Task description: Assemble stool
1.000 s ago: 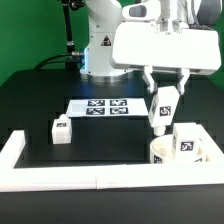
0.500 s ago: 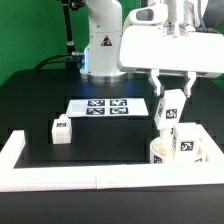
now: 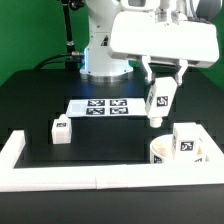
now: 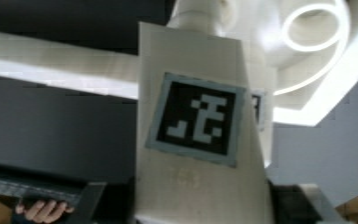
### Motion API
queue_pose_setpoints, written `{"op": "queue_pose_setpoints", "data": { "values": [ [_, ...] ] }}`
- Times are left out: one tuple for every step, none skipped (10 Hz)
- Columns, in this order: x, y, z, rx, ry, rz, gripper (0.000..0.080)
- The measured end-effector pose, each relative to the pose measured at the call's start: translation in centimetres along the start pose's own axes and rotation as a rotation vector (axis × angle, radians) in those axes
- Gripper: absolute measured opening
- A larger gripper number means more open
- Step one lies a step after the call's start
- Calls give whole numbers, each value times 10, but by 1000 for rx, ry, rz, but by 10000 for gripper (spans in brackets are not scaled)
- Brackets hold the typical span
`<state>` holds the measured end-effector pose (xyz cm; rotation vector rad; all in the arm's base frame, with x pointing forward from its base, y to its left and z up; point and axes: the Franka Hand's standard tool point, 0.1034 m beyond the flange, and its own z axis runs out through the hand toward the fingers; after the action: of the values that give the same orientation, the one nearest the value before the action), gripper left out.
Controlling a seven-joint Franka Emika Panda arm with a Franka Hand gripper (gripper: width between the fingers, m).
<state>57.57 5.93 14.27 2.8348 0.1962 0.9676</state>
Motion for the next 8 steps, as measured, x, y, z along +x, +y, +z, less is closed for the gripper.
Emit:
{"op": "queue_pose_setpoints", "data": {
  "values": [
    [3,3,0,-6,10,0,324],
    [-2,-2,3,12,-31,4,324],
    [-2,-1,3,11,-28,5,324],
    [-2,-1,4,11,-30,4,324],
    [-3,-1,4,10,-31,4,324],
    [-3,-1,5,10,-32,3,324],
    [-1,-4,12,-6,-11,-20,324],
    [1,-7,19,-10,-13,-42,324]
  ]
}}
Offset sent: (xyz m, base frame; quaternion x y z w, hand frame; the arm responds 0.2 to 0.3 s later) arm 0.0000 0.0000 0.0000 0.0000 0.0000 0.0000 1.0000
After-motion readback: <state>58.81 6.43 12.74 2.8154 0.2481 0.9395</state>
